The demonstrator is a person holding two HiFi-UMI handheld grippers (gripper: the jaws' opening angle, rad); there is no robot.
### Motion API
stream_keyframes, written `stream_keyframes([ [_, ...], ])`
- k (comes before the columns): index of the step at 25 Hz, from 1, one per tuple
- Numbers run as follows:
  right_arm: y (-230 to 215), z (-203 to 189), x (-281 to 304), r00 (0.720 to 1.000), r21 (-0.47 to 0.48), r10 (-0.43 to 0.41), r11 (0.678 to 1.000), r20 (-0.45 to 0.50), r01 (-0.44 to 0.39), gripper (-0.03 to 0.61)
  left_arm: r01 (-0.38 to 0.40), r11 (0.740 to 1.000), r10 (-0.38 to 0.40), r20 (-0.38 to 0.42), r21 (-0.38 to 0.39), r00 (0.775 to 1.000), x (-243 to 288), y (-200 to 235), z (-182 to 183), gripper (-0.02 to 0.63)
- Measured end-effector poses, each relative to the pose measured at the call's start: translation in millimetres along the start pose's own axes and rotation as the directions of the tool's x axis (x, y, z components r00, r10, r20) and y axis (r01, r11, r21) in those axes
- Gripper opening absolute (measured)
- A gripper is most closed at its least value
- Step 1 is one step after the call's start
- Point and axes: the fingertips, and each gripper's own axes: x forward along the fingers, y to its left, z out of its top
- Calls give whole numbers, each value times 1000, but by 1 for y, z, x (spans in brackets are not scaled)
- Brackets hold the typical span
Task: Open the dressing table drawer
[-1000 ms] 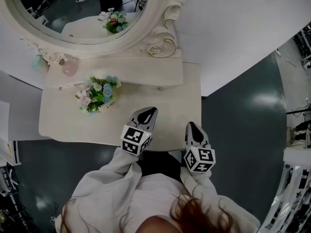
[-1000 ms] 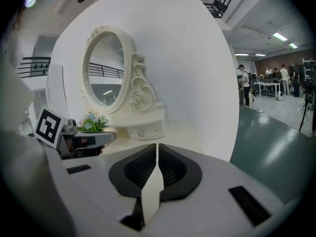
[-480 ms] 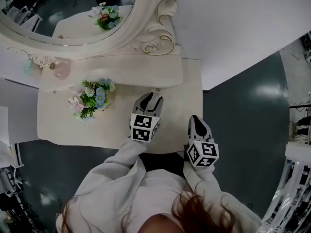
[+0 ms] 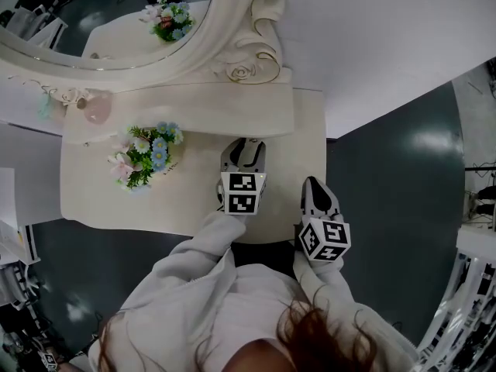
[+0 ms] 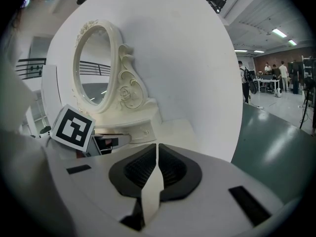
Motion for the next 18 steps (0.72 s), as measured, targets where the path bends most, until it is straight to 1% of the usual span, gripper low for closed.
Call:
stream_keyframes([
  [4, -2, -1, 2, 1000, 11, -12, 1000, 4, 12, 40, -20, 999, 19, -13, -27, 1000, 8, 6, -3, 169],
  [5, -3, 0, 3, 1000, 14, -15, 1000, 6, 15, 40, -30, 999, 30, -13, -29, 999, 9, 7, -3, 157],
  [10, 1, 1, 5, 1000, 12, -16, 1000, 9, 16, 40, -54, 998, 54, -22, -10, 998, 8, 8, -4, 152],
  [13, 3, 1, 6, 1000, 11, -23, 1000, 15, 23, 40, -40, 999, 40, -18, 9, 999, 8, 6, -3, 146],
  [14, 3, 1, 5, 999, 10, -27, 1000, 18, 27, 40, -33, 999, 33, -17, 17, 999, 8, 5, -3, 100],
  [18, 3, 3, 5, 999, 11, -38, 999, 29, 37, 40, -8, 1000, 8, -21, 16, 1000, 7, 4, -4, 98],
])
